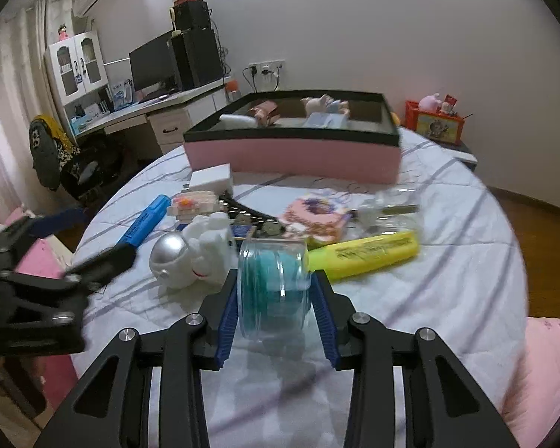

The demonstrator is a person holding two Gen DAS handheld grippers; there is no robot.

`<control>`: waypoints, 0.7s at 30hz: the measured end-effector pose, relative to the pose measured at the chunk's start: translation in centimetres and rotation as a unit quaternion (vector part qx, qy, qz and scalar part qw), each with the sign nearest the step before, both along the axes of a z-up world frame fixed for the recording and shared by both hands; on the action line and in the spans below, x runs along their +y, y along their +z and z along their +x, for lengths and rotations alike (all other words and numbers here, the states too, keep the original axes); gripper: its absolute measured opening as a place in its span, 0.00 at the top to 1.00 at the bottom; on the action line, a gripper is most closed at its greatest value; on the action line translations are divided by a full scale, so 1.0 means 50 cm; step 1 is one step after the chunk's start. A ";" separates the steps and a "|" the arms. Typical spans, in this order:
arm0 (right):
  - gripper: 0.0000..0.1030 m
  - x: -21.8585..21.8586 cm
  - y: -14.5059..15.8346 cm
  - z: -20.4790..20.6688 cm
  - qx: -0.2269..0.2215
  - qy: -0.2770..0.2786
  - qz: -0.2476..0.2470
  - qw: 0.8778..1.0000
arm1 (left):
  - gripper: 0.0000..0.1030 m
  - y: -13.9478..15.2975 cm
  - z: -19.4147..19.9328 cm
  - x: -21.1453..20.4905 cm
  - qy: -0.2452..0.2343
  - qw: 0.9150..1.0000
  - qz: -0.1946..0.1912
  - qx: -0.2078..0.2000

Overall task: Organize rigid objects
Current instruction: 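Grasp the teal container with the right gripper while the left gripper grasps the silver ball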

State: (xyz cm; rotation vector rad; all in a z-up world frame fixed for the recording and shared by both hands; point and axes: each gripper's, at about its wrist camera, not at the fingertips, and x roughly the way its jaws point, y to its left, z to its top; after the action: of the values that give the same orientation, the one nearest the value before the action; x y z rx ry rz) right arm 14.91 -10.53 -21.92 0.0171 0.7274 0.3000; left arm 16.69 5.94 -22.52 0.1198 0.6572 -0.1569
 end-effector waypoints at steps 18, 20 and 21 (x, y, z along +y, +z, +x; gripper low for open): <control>0.63 -0.097 -0.015 0.003 -0.013 -0.034 0.041 0.998 | 0.00 -0.060 0.077 -0.080 0.024 0.997 -0.029 0.068; 0.63 -0.096 -0.016 0.009 -0.011 -0.033 0.040 0.999 | 0.05 -0.063 0.084 -0.074 0.034 0.996 -0.036 0.072; 0.63 -0.096 -0.017 0.014 -0.009 -0.034 0.041 0.999 | 0.21 -0.060 0.082 -0.071 0.031 0.996 -0.048 0.069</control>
State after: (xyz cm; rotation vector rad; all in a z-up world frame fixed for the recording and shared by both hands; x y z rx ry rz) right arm 15.62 -15.31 -22.75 0.1161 0.6956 0.2638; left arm 20.79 2.41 -25.54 -0.0042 0.7881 -0.1375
